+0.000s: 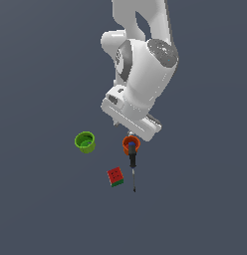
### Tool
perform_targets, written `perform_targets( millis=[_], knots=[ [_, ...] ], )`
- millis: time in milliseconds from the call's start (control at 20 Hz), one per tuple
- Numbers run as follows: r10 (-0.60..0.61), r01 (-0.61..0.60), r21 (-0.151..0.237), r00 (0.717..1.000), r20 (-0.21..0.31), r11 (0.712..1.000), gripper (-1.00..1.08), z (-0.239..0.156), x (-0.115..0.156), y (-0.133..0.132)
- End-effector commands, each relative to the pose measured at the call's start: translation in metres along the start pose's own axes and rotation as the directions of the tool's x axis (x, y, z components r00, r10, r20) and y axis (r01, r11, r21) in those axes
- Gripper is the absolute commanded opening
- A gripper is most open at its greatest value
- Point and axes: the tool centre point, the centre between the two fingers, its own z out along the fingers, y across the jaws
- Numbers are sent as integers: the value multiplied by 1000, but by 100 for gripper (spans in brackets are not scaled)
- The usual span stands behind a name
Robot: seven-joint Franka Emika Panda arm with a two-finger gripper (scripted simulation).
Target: Pick up a designated object from a clutter of objects.
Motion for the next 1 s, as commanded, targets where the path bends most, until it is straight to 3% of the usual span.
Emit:
perform_targets(
  millis=[0,500,950],
  knots=[
    [36,-36,-16,999,-14,999,28,6,-1,-5],
    [168,-173,-63,983,-79,983,28,29,-8,-23],
    [276,-289,-77,950,-148,954,28,50,-16,-41]
  ],
)
